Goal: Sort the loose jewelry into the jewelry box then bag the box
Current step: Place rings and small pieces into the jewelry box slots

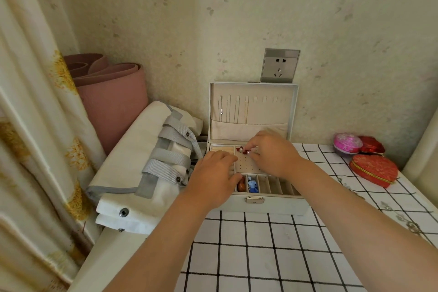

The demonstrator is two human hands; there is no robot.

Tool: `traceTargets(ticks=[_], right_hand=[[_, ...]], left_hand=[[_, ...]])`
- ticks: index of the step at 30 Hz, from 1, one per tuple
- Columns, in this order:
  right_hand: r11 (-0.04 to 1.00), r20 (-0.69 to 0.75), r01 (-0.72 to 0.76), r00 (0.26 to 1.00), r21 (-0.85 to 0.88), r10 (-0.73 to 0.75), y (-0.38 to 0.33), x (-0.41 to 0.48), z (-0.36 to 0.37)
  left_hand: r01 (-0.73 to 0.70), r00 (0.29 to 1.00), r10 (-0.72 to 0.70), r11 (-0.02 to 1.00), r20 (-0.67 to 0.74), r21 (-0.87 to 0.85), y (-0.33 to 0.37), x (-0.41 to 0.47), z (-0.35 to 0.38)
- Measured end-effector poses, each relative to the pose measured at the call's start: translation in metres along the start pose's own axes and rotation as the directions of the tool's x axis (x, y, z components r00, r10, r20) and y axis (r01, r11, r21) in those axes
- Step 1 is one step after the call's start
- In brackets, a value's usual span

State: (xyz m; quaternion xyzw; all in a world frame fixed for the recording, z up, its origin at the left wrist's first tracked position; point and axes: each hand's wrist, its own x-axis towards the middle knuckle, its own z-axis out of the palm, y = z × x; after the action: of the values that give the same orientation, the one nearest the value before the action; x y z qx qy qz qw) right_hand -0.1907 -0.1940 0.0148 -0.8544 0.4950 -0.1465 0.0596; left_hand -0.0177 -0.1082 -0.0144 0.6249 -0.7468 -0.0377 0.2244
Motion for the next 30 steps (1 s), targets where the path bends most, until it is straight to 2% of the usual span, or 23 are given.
traceTargets(ticks=[3, 6, 11, 13, 15, 17, 19, 25, 30], right_hand=[[0.995, -0.06, -0.04, 0.997, 0.09, 0.046, -0.001, -0.015, -0.011], [0.973, -0.069, -0.138, 0.986, 0.183, 0.153, 0.002, -0.041, -0.019], [0.921, -0.046, -0.313, 0.942, 0.231, 0.332, 0.018, -0.093, -0.015], [0.857, -0.042, -0.415, 0.893, 0.304, 0.448, 0.022, -0.108, -0.011], [0.752, 0.021, -0.499, 0.839, 0.432, 0.544, 0.021, -0.116, -0.008], [0.647, 0.098, -0.557, 0.792, 0.52, 0.603, 0.018, -0.118, -0.004], [0.604, 0.134, -0.589, 0.767, 0.538, 0.628, 0.018, -0.117, 0.0], [0.633, 0.101, -0.563, 0.784, 0.531, 0.613, 0.02, -0.112, -0.003], [0.672, 0.062, -0.554, 0.792, 0.492, 0.607, 0.024, -0.109, -0.005]], left_hand=[[0.045, 0.996, -0.047, 0.998, -0.074, -0.036, 0.003, -0.011, -0.006], [0.129, 0.984, -0.142, 0.984, -0.107, -0.119, 0.006, -0.024, -0.012], [0.263, 0.955, -0.29, 0.922, -0.059, -0.284, 0.017, -0.041, -0.019], [0.317, 0.945, -0.328, 0.905, 0.007, -0.282, 0.019, -0.047, -0.017], [0.348, 0.937, -0.343, 0.891, 0.069, -0.291, 0.019, -0.051, -0.014], [0.367, 0.93, -0.354, 0.877, 0.098, -0.31, 0.02, -0.052, -0.012], [0.378, 0.925, -0.367, 0.866, 0.097, -0.327, 0.022, -0.052, -0.012], [0.39, 0.915, -0.4, 0.837, 0.058, -0.385, 0.025, -0.045, -0.009], [0.417, 0.89, -0.453, 0.762, 0.052, -0.495, 0.024, -0.039, -0.009]])
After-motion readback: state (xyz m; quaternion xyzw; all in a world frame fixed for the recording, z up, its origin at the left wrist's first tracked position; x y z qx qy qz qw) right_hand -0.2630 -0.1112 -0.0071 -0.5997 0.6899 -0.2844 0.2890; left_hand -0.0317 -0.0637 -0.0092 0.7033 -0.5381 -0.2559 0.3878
